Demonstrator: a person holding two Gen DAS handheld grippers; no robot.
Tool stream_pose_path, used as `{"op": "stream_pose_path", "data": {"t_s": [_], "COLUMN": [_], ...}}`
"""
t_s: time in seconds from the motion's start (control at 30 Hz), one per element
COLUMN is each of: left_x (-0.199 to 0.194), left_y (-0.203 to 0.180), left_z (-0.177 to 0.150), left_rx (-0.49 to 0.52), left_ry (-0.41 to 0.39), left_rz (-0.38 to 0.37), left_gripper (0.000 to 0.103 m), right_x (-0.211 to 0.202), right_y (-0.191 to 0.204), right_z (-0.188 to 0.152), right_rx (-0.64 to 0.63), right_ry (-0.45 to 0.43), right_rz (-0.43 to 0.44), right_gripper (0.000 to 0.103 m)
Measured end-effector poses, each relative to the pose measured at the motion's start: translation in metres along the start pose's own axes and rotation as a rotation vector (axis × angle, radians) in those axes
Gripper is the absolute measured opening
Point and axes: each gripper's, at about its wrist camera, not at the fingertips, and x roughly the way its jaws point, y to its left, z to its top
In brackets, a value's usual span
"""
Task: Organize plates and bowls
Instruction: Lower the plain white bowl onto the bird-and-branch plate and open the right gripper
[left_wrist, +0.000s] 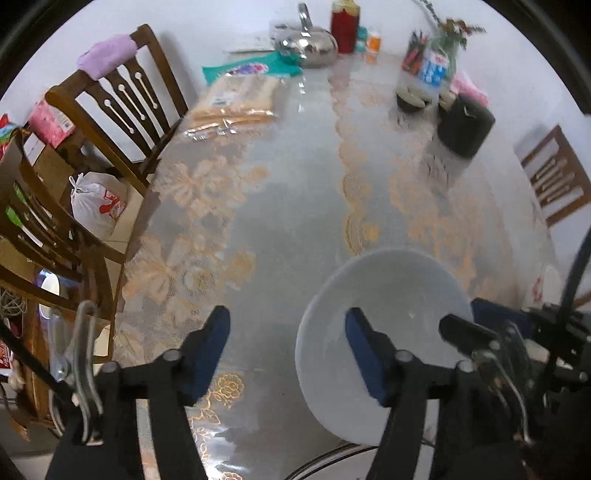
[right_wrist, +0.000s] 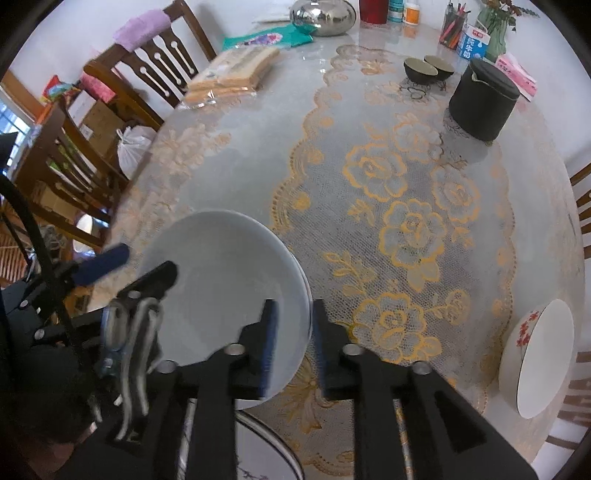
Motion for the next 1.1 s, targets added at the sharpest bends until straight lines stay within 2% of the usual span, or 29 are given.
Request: {"op": "stream_pose_path", "data": {"t_s": [0.03,0.27,0.57,1.1], "left_x": [-0.002,-0.012,-0.029,-0.059], "left_y": [0.002,0.005,-0.010,-0.038], "left_z": [0.001,0.002,-0.008,-0.012], "left_rx": [-0.006,-0.022,0.028,0.039], "left_ry": [-0.004,0.001,-0.024,-0.067], "left_rz": [0.002,-0.007,0.021,-0.003], "left_gripper": [0.069,0.069,0.069,0.069], "right_x": [-0.004,-0.018,-0.029,-0.059], "right_y": [0.000,-0.003,-0.007,-0.028], "right_z": [0.001,-0.001,-0.013,-0.034], "right_rx": [0.002,0.008,0.017,0.043], "right_ry": [-0.008,-0.031,-0.038,-0.082], "right_rz": [0.005,0.002,0.016,0.026], "right_gripper": [0.036,0.036,0.036,0.042]}}
